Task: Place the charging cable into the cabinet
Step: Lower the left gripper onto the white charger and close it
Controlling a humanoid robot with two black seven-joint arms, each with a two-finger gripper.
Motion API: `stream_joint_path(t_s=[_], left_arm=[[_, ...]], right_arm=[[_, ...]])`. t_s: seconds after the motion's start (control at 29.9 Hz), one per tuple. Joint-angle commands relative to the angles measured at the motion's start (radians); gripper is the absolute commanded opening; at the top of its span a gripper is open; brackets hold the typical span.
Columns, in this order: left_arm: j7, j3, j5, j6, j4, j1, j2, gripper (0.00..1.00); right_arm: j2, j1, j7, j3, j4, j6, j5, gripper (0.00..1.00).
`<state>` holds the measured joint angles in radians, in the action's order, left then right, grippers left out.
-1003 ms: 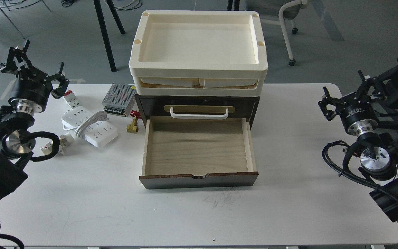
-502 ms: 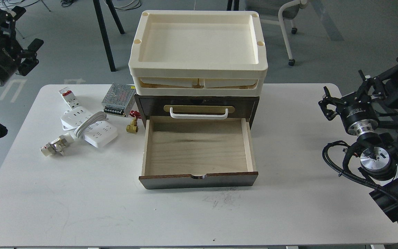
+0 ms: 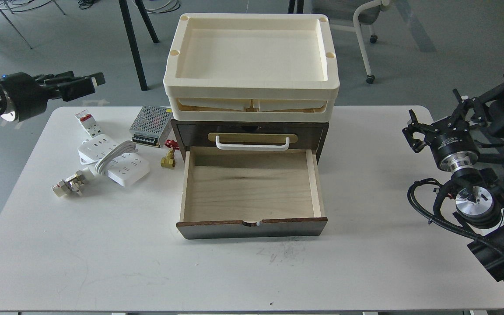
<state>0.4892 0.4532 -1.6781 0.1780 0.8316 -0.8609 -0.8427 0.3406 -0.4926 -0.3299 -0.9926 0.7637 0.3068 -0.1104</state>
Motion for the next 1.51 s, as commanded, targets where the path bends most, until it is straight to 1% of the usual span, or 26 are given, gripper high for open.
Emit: stream_joint_path(t_s=[0.0, 0.1, 0.2, 0.33, 0.43, 0.54, 0.6, 0.7, 0.8, 0.87, 0.94, 1.04, 1.17, 1.24, 1.34, 1.4, 1.47], left_arm=[[0.000, -0.132, -0.065, -0.133, -0.019, 0.023, 0.008, 0.96], [0.000, -0.247, -0.069, -0.233, -0.045, 0.023, 0.056, 0.94], [0.000, -0.319, -0.078, -0.282, -0.115, 0.025, 0.115, 0.90], [0.000, -0.430, -0.086, -0.383, -0.306, 0.025, 0.230, 0.86], [0.000, -0.476, -0.080, -0.426, -0.435, 0.025, 0.295, 0.82], [0.000, -0.496, -0.075, -0.430, -0.497, 0.026, 0.347, 0.76], [0.000, -0.507, -0.077, -0.433, -0.512, 0.026, 0.367, 0.67], [0.000, -0.524, -0.077, -0.433, -0.522, 0.028, 0.384, 0.58], [0.000, -0.541, -0.077, -0.433, -0.532, 0.026, 0.398, 0.55], [0.000, -0.545, -0.075, -0.431, -0.557, 0.026, 0.413, 0.51], [0.000, -0.545, -0.074, -0.430, -0.597, 0.026, 0.436, 0.48], [0.000, -0.545, -0.057, -0.426, -0.663, 0.026, 0.476, 0.45], [0.000, -0.545, -0.055, -0.426, -0.720, 0.040, 0.505, 0.35], [0.000, -0.545, -0.055, -0.426, -0.746, 0.046, 0.514, 0.32], [0.000, -0.545, -0.057, -0.426, -0.778, 0.048, 0.530, 0.24], [0.000, -0.545, -0.055, -0.426, -0.792, 0.048, 0.531, 0.23], [0.000, -0.545, -0.055, -0.426, -0.793, 0.048, 0.531, 0.19]], right_arm=[[0.000, 0.000, 0.000, 0.000, 0.000, 0.000, 0.000, 1.00], [0.000, 0.000, 0.000, 0.000, 0.000, 0.000, 0.000, 1.00], [0.000, 0.000, 0.000, 0.002, 0.000, 0.000, 0.000, 1.00], [0.000, 0.000, 0.000, 0.002, 0.000, 0.000, 0.000, 1.00], [0.000, 0.000, -0.001, 0.002, 0.000, 0.000, 0.000, 1.00], [0.000, 0.000, -0.001, 0.002, 0.000, 0.000, 0.000, 1.00], [0.000, 0.002, -0.001, 0.002, 0.000, 0.000, 0.000, 1.00], [0.000, 0.002, -0.001, 0.003, 0.000, 0.000, 0.000, 1.00], [0.000, 0.002, -0.001, 0.003, 0.000, 0.000, 0.000, 1.00], [0.000, 0.002, -0.001, 0.003, 0.000, 0.000, 0.000, 1.00], [0.000, 0.002, -0.001, 0.003, 0.000, 0.000, 0.000, 1.00], [0.000, 0.002, -0.001, 0.003, 0.000, 0.000, 0.001, 1.00], [0.000, 0.002, -0.001, 0.005, 0.000, 0.003, 0.001, 1.00], [0.000, 0.002, -0.001, 0.005, 0.000, 0.003, 0.001, 1.00], [0.000, 0.002, -0.001, 0.005, -0.001, 0.003, 0.001, 1.00], [0.000, 0.000, -0.001, 0.005, -0.001, 0.003, 0.001, 1.00], [0.000, 0.000, -0.001, 0.005, -0.001, 0.003, 0.001, 1.00]])
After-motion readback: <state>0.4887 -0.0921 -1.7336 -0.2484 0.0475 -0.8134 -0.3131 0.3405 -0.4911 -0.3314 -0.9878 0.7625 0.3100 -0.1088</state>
